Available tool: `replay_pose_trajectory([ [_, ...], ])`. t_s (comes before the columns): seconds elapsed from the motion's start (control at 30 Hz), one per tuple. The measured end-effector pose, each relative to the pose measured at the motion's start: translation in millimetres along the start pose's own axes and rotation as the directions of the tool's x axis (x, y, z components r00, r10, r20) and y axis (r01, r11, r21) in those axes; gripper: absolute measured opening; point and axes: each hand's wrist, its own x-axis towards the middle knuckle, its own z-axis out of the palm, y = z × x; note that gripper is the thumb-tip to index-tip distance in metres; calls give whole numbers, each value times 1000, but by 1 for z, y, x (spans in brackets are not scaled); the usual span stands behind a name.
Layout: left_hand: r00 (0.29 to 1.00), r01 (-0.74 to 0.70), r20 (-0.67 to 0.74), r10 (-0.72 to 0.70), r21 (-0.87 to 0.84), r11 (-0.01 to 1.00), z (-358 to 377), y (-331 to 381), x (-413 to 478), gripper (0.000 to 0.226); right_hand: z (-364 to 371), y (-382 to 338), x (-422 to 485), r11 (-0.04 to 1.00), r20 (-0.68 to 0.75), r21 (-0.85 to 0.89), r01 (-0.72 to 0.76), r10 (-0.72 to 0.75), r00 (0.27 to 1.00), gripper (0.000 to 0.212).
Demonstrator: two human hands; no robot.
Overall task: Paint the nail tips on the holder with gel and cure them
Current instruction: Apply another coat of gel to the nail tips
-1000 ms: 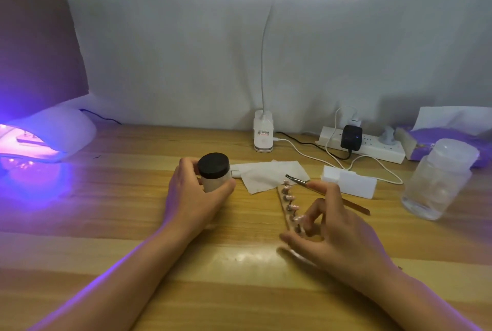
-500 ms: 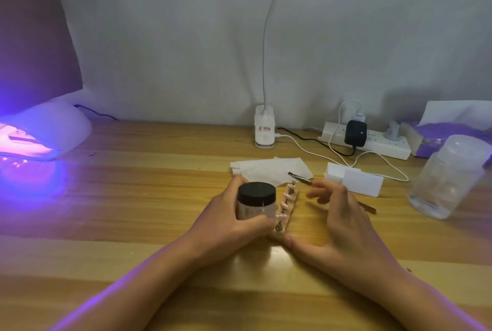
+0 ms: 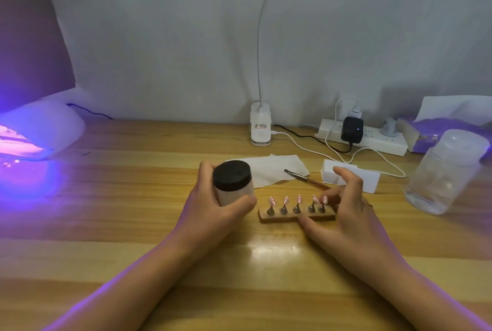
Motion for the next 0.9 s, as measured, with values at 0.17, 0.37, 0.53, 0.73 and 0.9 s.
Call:
replay_pose_trajectory([
  [0.17,956,-261,-90,278,168,951,4,5,-7,51,2,-1,2,1000,5,-17,-16,16,1000,90],
  [0.37,879,-449,3,477,341,826,15,8,-21,56,-11,-17,-8,959,-244,220,181,-126,962,41],
  [0.53,760,-599,159,630,545,586,22,8,-25,51,-6,-37,-24,910,-188,5,415,-407,894,40],
  [0.73,761,-624,208,614,493,606,22,14,-27,51,-3,-35,-21,930,-172,-34,366,-366,914,57],
  [0.9,832,-554,266,487,348,757,19,19,-29,45,-9,-36,-20,889,-195,-2,458,-450,872,60],
])
